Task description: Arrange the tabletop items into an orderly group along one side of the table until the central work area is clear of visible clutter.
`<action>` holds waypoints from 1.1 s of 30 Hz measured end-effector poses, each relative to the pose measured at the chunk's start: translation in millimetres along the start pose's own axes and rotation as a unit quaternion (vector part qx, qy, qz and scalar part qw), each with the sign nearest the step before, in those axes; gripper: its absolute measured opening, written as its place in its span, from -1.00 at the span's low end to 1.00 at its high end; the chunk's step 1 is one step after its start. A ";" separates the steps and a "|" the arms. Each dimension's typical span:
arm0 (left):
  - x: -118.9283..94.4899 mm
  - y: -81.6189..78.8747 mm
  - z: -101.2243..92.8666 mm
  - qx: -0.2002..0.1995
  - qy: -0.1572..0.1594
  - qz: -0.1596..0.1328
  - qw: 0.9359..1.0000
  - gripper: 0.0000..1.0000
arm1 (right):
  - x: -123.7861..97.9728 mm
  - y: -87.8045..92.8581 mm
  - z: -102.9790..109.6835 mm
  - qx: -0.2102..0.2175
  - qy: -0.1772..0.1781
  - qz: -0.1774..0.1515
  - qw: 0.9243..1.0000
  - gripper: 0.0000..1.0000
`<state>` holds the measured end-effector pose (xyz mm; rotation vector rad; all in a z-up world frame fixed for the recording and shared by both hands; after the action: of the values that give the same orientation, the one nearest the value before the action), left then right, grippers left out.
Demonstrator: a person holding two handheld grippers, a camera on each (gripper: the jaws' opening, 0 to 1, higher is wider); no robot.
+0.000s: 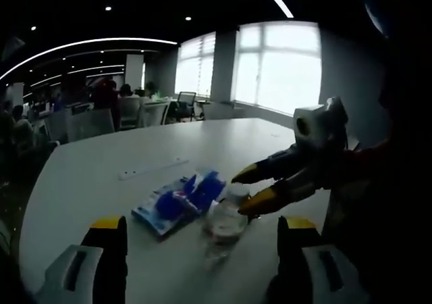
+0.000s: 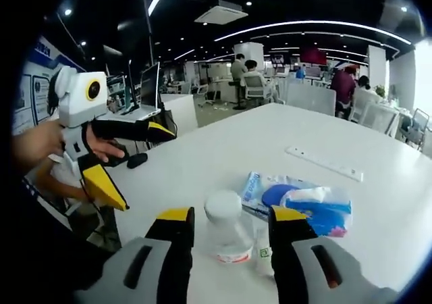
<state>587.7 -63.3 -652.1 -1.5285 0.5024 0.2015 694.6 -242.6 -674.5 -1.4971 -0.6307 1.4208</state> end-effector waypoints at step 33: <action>35.1 -7.0 -20.7 0.013 0.046 0.015 0.999 0.89 | -92.7 35.3 -48.2 0.048 0.079 -0.001 0.996 0.99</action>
<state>617.9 -90.4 -660.3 -1.5112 0.5993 0.1477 714.4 -350.9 -668.0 -1.5134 -0.4599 1.2980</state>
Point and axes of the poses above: the point that each gripper's makers call its tool centre point, and the gripper's own axes: x roughly forward along the fingers, z roughly to its left, y roughly out of its underside, the point moved 9 cm from there along -x, roughly backward along the fingers, and after that the axes turned 5 degrees about -y, right-handed, at the moved point
